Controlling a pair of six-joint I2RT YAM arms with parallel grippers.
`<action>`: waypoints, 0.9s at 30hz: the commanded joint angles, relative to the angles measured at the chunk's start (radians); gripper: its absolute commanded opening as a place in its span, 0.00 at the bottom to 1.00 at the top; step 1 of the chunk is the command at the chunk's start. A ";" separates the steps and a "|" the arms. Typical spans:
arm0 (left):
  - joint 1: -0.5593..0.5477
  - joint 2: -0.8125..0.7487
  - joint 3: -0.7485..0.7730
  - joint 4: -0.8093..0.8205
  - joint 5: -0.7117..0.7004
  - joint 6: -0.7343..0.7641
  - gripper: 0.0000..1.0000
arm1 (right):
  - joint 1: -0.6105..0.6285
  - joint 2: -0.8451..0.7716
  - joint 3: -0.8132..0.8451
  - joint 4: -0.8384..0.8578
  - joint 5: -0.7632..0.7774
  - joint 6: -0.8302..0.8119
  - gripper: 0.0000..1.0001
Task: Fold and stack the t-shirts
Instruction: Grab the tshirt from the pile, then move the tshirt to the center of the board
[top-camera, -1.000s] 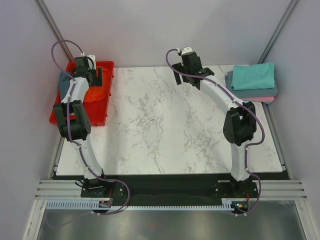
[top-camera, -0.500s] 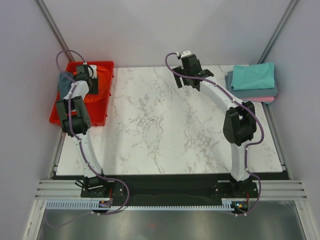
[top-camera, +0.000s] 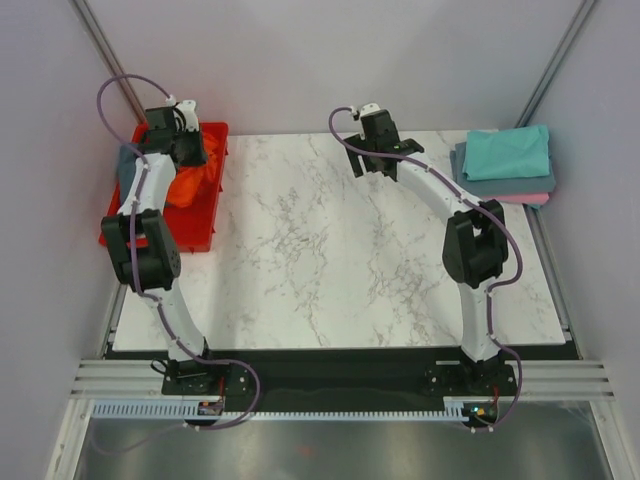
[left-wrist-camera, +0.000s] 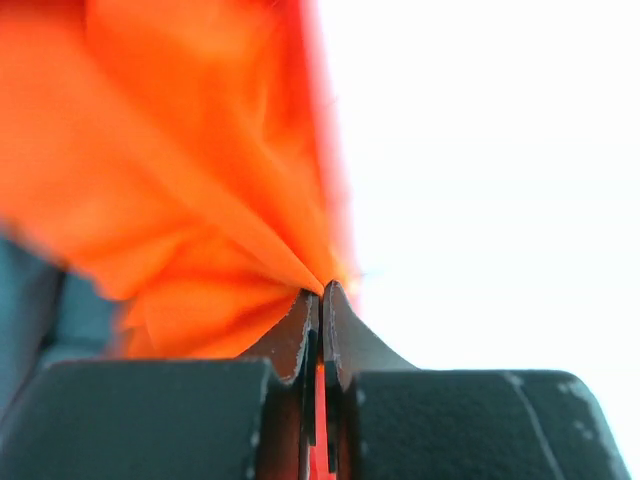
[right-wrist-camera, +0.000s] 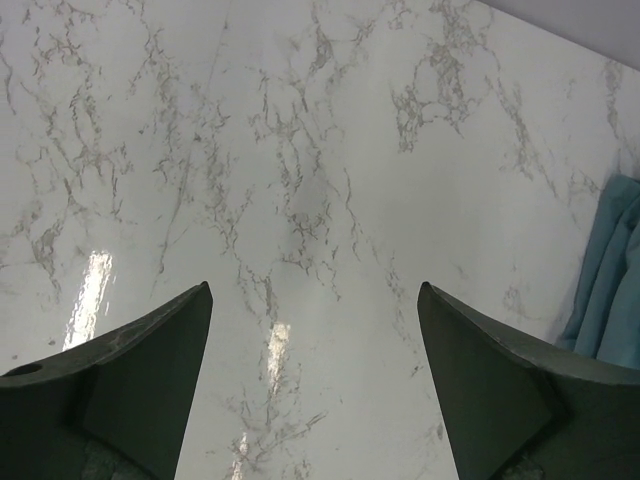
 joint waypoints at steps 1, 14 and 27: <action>-0.108 -0.189 -0.036 0.065 0.188 -0.110 0.02 | -0.007 0.038 0.068 -0.012 -0.077 0.033 0.92; -0.360 -0.274 0.008 0.041 0.170 -0.181 0.02 | -0.030 0.034 0.141 -0.023 -0.108 0.024 0.98; -0.553 -0.234 0.671 0.147 0.179 -0.264 0.02 | -0.063 -0.071 0.165 -0.007 -0.069 -0.010 0.98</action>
